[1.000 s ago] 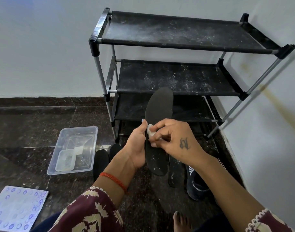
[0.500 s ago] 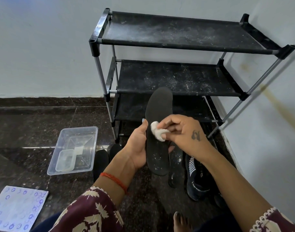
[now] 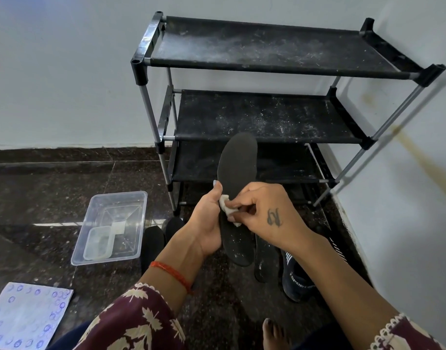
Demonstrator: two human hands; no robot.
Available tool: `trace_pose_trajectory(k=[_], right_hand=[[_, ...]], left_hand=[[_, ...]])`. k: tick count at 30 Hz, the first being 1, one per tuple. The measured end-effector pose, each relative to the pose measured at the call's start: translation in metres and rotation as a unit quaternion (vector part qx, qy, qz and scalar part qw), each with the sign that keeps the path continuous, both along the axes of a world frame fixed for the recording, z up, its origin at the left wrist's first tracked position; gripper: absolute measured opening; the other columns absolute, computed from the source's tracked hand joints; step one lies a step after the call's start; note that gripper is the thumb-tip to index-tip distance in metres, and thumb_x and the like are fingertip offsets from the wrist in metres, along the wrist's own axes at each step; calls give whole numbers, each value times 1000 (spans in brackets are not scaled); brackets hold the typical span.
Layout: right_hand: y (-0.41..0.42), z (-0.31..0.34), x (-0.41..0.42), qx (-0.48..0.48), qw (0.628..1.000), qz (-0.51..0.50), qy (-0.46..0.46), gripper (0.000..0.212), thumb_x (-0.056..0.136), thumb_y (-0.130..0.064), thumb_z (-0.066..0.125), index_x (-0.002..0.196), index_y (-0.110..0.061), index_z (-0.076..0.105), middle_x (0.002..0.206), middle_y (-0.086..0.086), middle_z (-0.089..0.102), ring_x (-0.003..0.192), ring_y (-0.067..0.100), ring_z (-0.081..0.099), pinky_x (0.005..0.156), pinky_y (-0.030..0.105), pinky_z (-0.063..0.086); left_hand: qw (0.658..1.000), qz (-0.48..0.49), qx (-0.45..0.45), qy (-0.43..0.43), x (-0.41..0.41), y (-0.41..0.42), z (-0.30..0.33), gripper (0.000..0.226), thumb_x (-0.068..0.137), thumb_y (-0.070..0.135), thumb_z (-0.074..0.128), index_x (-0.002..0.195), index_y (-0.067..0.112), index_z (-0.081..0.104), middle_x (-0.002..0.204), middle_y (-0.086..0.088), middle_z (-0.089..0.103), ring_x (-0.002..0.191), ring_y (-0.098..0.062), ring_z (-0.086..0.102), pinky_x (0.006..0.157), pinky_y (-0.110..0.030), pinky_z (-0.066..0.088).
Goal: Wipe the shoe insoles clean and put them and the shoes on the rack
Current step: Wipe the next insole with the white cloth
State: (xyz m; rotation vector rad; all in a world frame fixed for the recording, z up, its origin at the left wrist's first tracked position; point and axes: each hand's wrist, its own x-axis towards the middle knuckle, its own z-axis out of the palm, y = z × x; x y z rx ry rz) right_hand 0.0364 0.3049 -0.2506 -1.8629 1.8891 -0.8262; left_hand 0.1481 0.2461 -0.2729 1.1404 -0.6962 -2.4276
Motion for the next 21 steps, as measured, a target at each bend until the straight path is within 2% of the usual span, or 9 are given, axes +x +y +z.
trace_pose_trajectory(k=[3, 5, 7, 10, 12, 14, 17, 19, 21], right_hand=[[1, 2, -4, 24, 999, 38, -31, 14, 71, -11, 77, 82, -19, 76, 77, -13, 66, 70, 2, 61, 68, 17, 50], [2, 4, -11, 55, 996, 69, -26, 18, 71, -8, 76, 79, -24, 76, 76, -15, 67, 72, 1, 63, 69, 18, 51], [3, 6, -18, 77, 994, 71, -6, 21, 72, -8, 74, 78, -29, 75, 78, -13, 71, 74, 1, 64, 73, 24, 54], [4, 5, -27, 29, 999, -23, 7, 16, 74, -13, 73, 80, -28, 75, 79, -11, 72, 73, 0, 64, 74, 26, 54], [2, 3, -28, -12, 996, -79, -25, 14, 74, -13, 73, 80, -25, 73, 78, -11, 70, 72, 0, 64, 73, 24, 54], [1, 1, -24, 1, 994, -87, -63, 13, 75, -14, 74, 84, -22, 73, 79, -12, 68, 71, 1, 64, 67, 25, 56], [1, -3, -13, 47, 995, -58, -63, 17, 72, -18, 77, 88, -19, 71, 77, -14, 60, 67, 3, 63, 57, 16, 54], [-1, -3, -7, 40, 997, -46, -52, 16, 70, -15, 79, 84, -19, 71, 71, -18, 57, 62, -1, 59, 53, 7, 48], [-2, -2, -6, 40, 995, -27, -83, 14, 70, -10, 78, 81, -17, 72, 68, -18, 57, 59, -3, 60, 49, 5, 44]], left_hand=[[1000, -1, 11, -8, 2, -1, 2, 66, 96, 57, 27, 94, 6, 69, 84, -14, 71, 72, -24, 68, 75, -36, 52], [1000, 11, 2, -4, 2, -1, 0, 65, 98, 52, 25, 84, 11, 73, 85, -10, 73, 74, -21, 69, 71, -33, 54], [1000, 10, -4, 10, 1, 0, 1, 65, 100, 51, 20, 94, 10, 70, 92, -9, 73, 80, -21, 71, 69, -32, 56], [999, 14, 11, 37, 0, -1, 2, 65, 99, 53, 18, 106, 9, 65, 99, -13, 72, 81, -26, 70, 71, -40, 58], [999, 7, 13, 49, -1, 0, 3, 65, 98, 55, 19, 114, 9, 62, 105, -15, 70, 87, -28, 68, 80, -46, 53], [999, 3, 9, 52, -1, 1, 4, 65, 98, 54, 19, 119, 8, 59, 108, -16, 68, 91, -28, 67, 79, -46, 54], [999, -2, 5, 53, -2, 2, 2, 65, 99, 52, 17, 112, 6, 61, 99, -16, 71, 83, -25, 70, 67, -36, 60], [998, -6, 7, 56, -2, 3, 3, 65, 99, 53, 17, 108, 7, 62, 90, -16, 73, 75, -25, 72, 60, -35, 59], [999, -17, 7, 51, 0, 1, 3, 67, 99, 54, 18, 105, 4, 62, 83, -16, 72, 68, -25, 71, 57, -34, 59]])
